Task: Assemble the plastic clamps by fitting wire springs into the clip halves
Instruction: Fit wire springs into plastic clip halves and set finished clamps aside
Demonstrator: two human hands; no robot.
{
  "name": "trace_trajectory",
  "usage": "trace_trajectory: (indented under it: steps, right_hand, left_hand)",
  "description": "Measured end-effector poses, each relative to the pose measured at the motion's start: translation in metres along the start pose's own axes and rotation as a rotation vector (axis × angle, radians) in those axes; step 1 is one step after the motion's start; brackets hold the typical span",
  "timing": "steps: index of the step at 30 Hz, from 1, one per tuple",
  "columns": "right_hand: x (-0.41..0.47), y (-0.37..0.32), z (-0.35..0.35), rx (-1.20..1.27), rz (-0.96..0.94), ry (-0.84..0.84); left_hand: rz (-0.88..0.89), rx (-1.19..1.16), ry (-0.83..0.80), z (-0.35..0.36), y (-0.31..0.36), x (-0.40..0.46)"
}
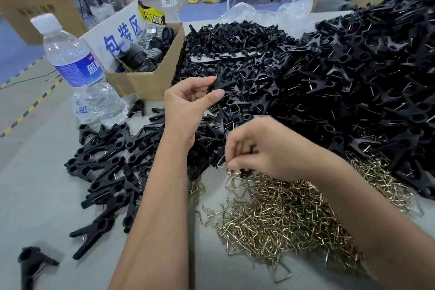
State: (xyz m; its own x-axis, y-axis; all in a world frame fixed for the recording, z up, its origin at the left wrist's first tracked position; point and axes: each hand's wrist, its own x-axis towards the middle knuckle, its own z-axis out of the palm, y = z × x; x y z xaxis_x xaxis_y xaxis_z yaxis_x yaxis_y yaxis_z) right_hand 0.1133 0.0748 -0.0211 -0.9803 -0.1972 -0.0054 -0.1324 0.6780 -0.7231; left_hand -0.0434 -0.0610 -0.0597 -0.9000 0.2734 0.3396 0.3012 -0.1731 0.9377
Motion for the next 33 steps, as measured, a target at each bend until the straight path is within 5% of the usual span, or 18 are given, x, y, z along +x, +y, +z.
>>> trace_trajectory:
  steps: [5,11,18,23,33]
  right_hand:
    - [-0.002,0.023,-0.007,0.432,0.044,0.203]
    - [-0.002,0.036,-0.007,0.77,0.09,0.258]
    - [-0.001,0.033,-0.005,0.953,0.16,0.447]
    - [-0.001,0.04,-0.01,0.792,0.16,0.659]
    - [0.002,0.043,-0.005,1.073,0.138,0.804]
  left_hand:
    - [0.001,0.019,-0.027,0.0,0.0,-0.002]
    - [-0.019,0.02,-0.032,0.0,0.001,-0.002]
    - [-0.039,-0.005,-0.114,-0.001,0.001,-0.003]
    - [-0.06,-0.009,-0.223,0.001,0.005,-0.005]
    - [-0.037,0.017,-0.443,0.006,0.008,-0.01]
